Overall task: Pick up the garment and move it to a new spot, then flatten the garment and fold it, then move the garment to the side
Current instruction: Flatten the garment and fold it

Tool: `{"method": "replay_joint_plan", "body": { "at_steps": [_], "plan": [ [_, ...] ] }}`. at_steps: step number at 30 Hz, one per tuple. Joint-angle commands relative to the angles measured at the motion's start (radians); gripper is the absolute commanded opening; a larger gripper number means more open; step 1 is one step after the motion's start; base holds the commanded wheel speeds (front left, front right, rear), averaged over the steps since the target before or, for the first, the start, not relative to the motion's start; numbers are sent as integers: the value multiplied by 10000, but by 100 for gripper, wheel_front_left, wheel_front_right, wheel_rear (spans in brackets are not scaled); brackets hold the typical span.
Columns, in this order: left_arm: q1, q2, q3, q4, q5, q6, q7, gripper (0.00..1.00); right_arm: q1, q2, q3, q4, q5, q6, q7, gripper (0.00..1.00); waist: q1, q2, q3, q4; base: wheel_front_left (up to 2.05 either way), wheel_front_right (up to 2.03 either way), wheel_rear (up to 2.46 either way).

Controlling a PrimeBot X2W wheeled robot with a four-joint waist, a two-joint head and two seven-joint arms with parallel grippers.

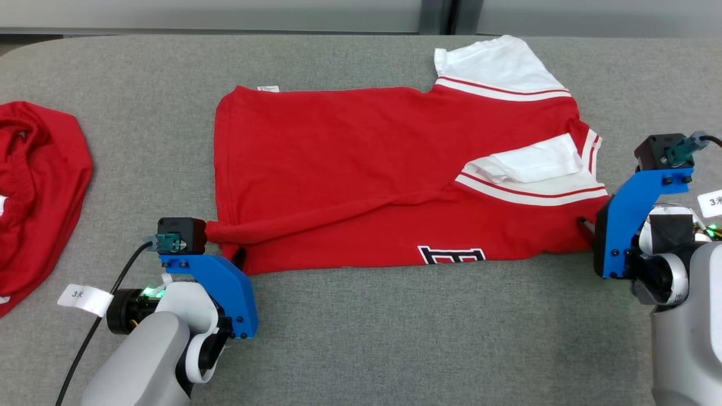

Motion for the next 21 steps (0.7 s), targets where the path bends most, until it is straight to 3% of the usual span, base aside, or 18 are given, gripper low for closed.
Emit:
{"method": "replay_joint_plan", "body": {
  "at_steps": [1,4,5,6,7,12,21],
  "plan": [
    [673,-79,-420,509,-116,-44,523,0,-130,-33,10,133,162,5,76,100,1,-1,50,51,0,0,0],
    [649,-54,-430,507,-127,-76,500,0,-163,-88,160,313,496,5,154,98,1,-1,94,87,0,0,0],
    [649,-44,-431,500,-135,-95,477,0,-122,-133,253,316,584,5,150,48,1,-1,102,93,0,0,0],
    [645,-40,-416,466,-138,-113,413,0,-61,-198,400,277,637,5,90,17,1,-1,108,97,0,0,0],
    [645,-40,-404,436,-134,-116,344,0,39,-263,533,229,711,5,47,0,1,-1,104,97,0,0,0],
    [783,-74,-241,276,-245,-66,48,0,735,-576,800,-526,929,5,-830,0,1,-1,-64,58,0,0,0],
    [2251,478,411,-816,-986,170,-257,0,3174,-264,769,-1977,1976,4,-2237,0,1,-1,-679,-280,0,0,0]
  ]
}}
